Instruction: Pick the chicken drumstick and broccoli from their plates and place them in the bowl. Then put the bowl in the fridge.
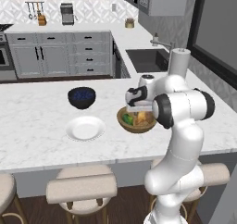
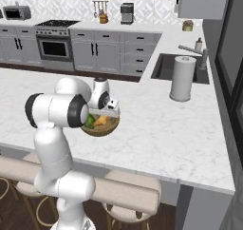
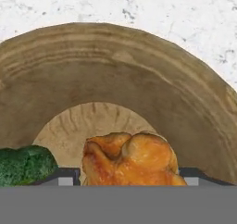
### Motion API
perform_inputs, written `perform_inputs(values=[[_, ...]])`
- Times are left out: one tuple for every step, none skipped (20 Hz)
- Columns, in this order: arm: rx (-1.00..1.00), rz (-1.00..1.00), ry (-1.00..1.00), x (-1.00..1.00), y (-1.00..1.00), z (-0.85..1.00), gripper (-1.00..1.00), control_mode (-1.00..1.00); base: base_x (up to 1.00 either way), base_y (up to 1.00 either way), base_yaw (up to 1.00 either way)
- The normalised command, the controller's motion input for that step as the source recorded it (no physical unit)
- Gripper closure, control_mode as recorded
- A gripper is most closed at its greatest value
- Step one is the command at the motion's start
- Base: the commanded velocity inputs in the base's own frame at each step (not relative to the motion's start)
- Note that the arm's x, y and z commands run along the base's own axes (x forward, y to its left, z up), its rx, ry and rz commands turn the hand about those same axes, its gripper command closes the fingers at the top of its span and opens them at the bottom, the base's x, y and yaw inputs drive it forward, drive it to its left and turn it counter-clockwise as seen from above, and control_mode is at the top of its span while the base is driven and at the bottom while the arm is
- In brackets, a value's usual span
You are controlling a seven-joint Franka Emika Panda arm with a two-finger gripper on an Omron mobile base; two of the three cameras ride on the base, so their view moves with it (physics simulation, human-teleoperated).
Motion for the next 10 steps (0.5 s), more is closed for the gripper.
perform_inputs(values=[[0.0,0.0,0.02,0.34,0.21,-0.34,-1.0,-1.0,0.0,0.0,0.0],[0.0,0.0,0.0,0.32,0.23,-0.11,-1.0,-1.0,0.0,0.0,0.0],[0.0,0.0,0.0,0.18,0.17,0.0,-1.0,-1.0,0.0,0.0,0.0],[0.0,0.0,0.0,0.16,0.2,0.0,-1.0,-1.0,0.0,0.0,0.0],[0.0,0.0,0.0,0.06,0.19,0.0,-1.0,-1.0,0.0,0.0,0.0],[0.0,0.0,0.0,0.0,0.19,0.0,-1.0,-1.0,0.0,0.0,0.0],[0.0,0.0,0.0,0.0,0.19,0.0,-1.0,-1.0,0.0,0.0,0.0],[0.0,0.0,0.01,0.0,0.11,0.0,-1.0,-1.0,0.0,0.0,0.0],[0.0,0.0,0.01,0.0,0.0,0.0,-1.0,-1.0,0.0,0.0,0.0],[0.0,0.0,0.0,-0.01,0.0,0.0,-1.0,-1.0,0.0,0.0,0.0]])
